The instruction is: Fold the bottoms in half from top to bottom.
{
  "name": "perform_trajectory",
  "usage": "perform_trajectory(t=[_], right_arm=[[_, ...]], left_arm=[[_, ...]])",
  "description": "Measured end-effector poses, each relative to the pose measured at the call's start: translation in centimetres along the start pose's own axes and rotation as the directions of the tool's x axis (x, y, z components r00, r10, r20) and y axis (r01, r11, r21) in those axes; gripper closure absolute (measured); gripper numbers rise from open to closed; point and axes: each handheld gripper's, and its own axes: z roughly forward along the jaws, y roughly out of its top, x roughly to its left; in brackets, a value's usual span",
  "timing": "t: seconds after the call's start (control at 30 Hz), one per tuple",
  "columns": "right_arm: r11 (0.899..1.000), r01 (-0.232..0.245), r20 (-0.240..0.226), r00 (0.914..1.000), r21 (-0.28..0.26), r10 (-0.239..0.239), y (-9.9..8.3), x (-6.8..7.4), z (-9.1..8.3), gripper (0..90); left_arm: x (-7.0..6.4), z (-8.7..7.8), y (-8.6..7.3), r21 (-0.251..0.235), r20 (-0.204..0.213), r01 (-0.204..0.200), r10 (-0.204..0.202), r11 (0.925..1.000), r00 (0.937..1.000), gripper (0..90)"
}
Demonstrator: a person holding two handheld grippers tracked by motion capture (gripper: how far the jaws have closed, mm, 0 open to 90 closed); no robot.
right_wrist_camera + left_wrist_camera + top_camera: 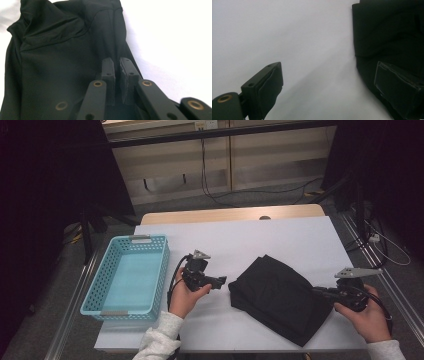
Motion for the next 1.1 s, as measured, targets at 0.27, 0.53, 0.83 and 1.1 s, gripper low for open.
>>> perform_trajectory(t=[0.27, 0.53, 0.83, 1.1], right_arm=[[0.999, -0.022, 0.028, 0.9994, 0.042, 0.02, -1.1, -0.4, -0.7, 82.8], [0.996, -0.009, 0.061, 0.9982, 0.09, 0.003, -1.8, -0.3, 0.2, 81.6], [0.997, -0.046, 0.054, 0.9976, 0.066, 0.042, -2.0, -0.6, 0.9, 68.4], [0.998, -0.047, 0.014, 0.9988, 0.05, 0.047, -1.2, -0.2, 1.3, 82.4]], left_arm=[[-0.1, -0.1, 0.1, 0.002, 0.005, -0.002, 0.002, 1.0, 1.0, 8.5], [-0.3, 0.2, 0.0, 0.003, 0.001, -0.009, 0.009, 1.0, 1.0, 8.5], [-0.2, 0.2, -0.1, 0.008, 0.001, -0.004, 0.004, 1.0, 1.0, 8.6], [-0.2, 0.3, -0.3, 0.023, 0.0, -0.012, 0.012, 0.9997, 0.9999, 8.5]])
